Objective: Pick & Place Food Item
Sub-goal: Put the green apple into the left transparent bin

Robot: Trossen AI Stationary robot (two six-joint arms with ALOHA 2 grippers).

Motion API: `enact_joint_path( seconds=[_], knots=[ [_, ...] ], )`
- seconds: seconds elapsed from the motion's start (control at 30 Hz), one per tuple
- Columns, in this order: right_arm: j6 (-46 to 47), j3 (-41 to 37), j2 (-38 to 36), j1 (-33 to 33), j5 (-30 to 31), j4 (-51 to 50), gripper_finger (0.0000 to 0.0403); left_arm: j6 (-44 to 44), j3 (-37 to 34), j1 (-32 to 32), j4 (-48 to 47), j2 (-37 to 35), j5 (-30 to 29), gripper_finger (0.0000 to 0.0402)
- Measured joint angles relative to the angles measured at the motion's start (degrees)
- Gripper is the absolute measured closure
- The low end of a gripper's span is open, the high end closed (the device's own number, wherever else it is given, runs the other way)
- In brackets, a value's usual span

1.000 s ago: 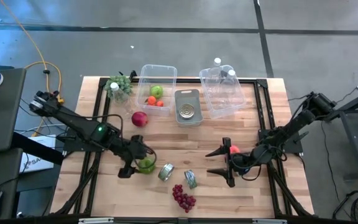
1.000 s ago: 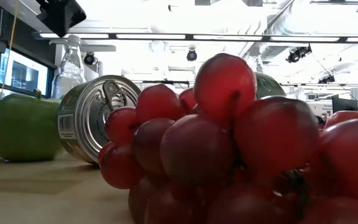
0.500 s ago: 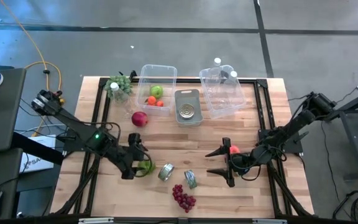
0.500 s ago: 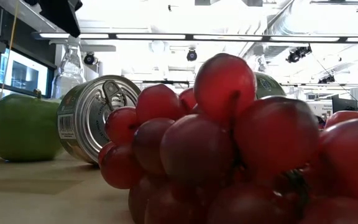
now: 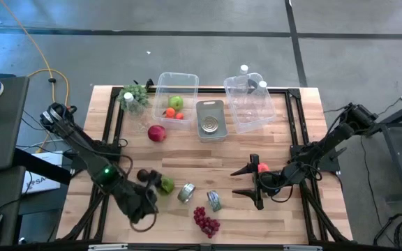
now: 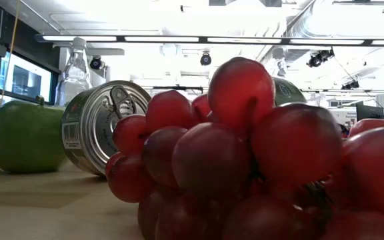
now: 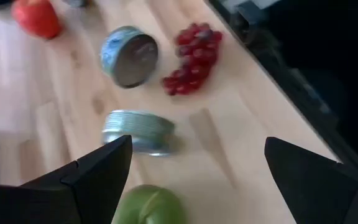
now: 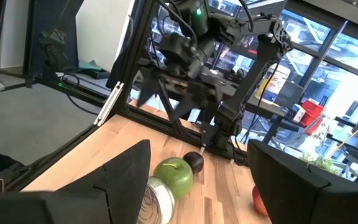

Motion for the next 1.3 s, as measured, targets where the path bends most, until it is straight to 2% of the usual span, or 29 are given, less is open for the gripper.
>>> enact_joint_path(
  seconds=[0.13, 0.33, 0.77, 1.3],
  knots=[
    [0.0, 0.0, 0.0, 0.0, 0.0, 0.0, 0.0144, -5.1, 0.0, -0.9, -1.4, -0.3, -1.2, 0.0044],
    [0.0, 0.0, 0.0, 0.0, 0.0, 0.1, 0.0144, -14.9, 0.0, 2.1, -7.4, 2.1, -1.2, 0.0044],
    [0.0, 0.0, 0.0, 0.0, 0.0, 0.0, 0.0144, -13.2, 0.0, 6.0, -10.7, 10.6, -0.9, 0.0044],
    [-0.2, 0.0, 0.0, 0.0, 0.0, 0.0, 0.0144, -18.1, 0.0, 7.6, -15.3, 11.1, -1.0, 0.0044]
  ],
)
